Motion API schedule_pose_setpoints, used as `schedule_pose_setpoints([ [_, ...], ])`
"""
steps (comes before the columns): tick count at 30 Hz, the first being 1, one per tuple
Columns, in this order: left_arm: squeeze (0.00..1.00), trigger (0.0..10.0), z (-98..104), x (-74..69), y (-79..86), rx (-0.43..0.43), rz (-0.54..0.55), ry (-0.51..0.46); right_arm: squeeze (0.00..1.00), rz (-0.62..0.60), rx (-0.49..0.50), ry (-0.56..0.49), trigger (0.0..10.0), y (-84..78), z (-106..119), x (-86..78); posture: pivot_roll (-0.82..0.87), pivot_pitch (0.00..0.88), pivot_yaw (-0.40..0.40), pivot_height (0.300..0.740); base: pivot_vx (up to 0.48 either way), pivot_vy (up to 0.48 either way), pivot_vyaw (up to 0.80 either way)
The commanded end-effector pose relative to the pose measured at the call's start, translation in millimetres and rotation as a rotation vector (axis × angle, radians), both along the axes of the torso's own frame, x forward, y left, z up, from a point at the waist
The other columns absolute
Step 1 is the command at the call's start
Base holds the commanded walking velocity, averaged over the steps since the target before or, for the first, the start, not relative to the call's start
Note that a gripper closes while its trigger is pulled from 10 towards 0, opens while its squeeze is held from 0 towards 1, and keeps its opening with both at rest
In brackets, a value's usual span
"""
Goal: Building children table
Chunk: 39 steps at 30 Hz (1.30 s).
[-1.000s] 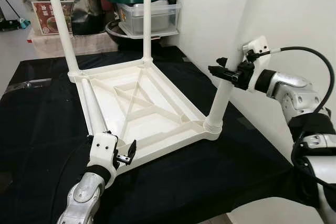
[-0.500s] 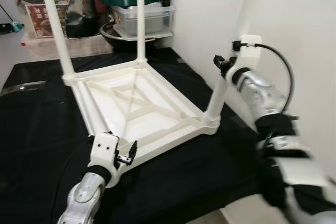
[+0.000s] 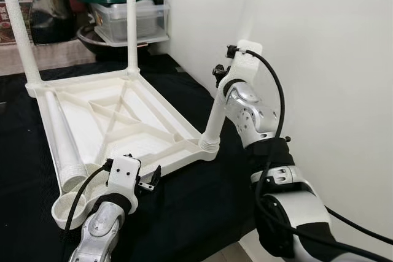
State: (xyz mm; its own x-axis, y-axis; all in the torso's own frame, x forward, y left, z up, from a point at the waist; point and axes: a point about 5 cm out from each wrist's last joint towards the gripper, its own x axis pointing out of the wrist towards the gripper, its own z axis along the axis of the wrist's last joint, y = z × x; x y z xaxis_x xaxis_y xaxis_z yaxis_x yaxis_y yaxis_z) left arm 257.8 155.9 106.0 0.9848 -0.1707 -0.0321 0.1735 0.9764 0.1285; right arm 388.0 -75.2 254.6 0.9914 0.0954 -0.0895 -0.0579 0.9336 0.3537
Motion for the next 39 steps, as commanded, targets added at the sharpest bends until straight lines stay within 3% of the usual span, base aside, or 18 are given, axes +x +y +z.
schedule_pose_setpoints([
  [1,0.00,10.0,-3,0.4,-1.2,0.002,0.003,0.015,1.00,0.032,0.025,0.079,10.0,0.6,-17,-3.4,0.04,0.000,-0.068,0.740,0.000,0.000,0.00],
  [3,0.00,10.0,-2,1.5,-1.4,0.003,0.001,0.013,1.00,0.084,-0.025,0.026,10.0,-0.1,-4,-8.7,0.04,0.000,-0.059,0.740,0.000,0.000,0.00],
  [4,0.00,10.0,-2,2.3,-1.3,0.004,-0.002,0.011,0.00,0.152,-0.089,-0.094,10.0,-2.8,17,-13.6,0.03,0.000,-0.053,0.740,0.000,0.000,0.00],
  [6,0.00,10.0,-2,2.4,-1.2,0.004,-0.002,0.011,0.00,0.166,-0.102,-0.122,10.0,-3.3,22,-14.7,0.03,0.000,-0.053,0.740,0.000,0.000,0.00],
  [10,0.00,10.0,-2,3.3,-1.5,0.006,-0.005,0.010,0.00,0.385,-0.074,-0.249,10.0,-6.0,48,-27.6,0.03,0.000,-0.049,0.740,0.000,0.000,0.00],
  [14,0.00,10.0,-2,4.1,-2.3,0.006,-0.008,0.010,0.00,0.595,-0.092,-0.337,10.0,-12.5,54,-37.9,0.03,0.000,-0.045,0.740,0.000,0.000,0.00],
  [15,0.00,10.0,-2,4.1,-2.3,0.006,-0.008,0.010,0.00,0.595,-0.092,-0.337,10.0,-12.5,54,-37.9,0.03,0.000,-0.045,0.740,0.000,0.000,0.00],
  [18,0.00,10.0,-2,5.6,-2.9,0.008,-0.012,0.008,0.00,0.757,-0.172,-0.354,10.0,-32.3,40,-31.7,0.03,0.000,-0.049,0.740,0.000,0.000,0.00],
  [21,0.00,10.0,-2,6.3,-2.2,0.009,-0.012,0.006,0.00,0.800,-0.216,-0.355,10.0,-39.2,32,-27.1,0.04,0.000,-0.051,0.740,0.000,0.000,0.00],
  [23,0.00,10.0,-1,7.1,-0.8,0.012,-0.007,0.003,0.00,0.914,-0.349,-0.320,10.0,-52.0,12,-19.7,0.05,0.000,-0.059,0.740,0.000,0.000,0.00],
  [31,0.00,10.0,0,6.1,-0.1,0.018,-0.006,0.000,0.00,1.021,-0.520,-0.265,10.0,-57.9,-2,-8.4,0.07,0.000,-0.072,0.740,0.000,0.000,0.00],
  [36,0.00,10.0,0,5.7,0.4,0.020,-0.006,-0.002,0.00,1.078,-0.513,-0.296,10.0,-53.3,1,-6.6,0.09,0.000,-0.083,0.740,0.000,0.000,0.00],
  [37,0.00,10.0,0,5.6,0.5,0.021,-0.006,-0.002,0.00,1.104,-0.496,-0.318,9.1,-50.4,3,-5.9,0.09,0.000,-0.083,0.740,0.000,0.000,0.00],
  [38,0.00,10.0,0,5.6,0.5,0.021,-0.006,-0.002,0.00,1.104,-0.496,-0.318,9.1,-50.4,3,-5.9,0.09,0.000,-0.083,0.740,0.000,0.000,0.00],
  [39,0.00,10.0,0,5.5,0.6,0.021,-0.006,-0.002,0.00,1.121,-0.485,-0.333,8.4,-48.4,4,-5.3,0.09,0.000,-0.081,0.740,0.000,0.000,0.00],
])
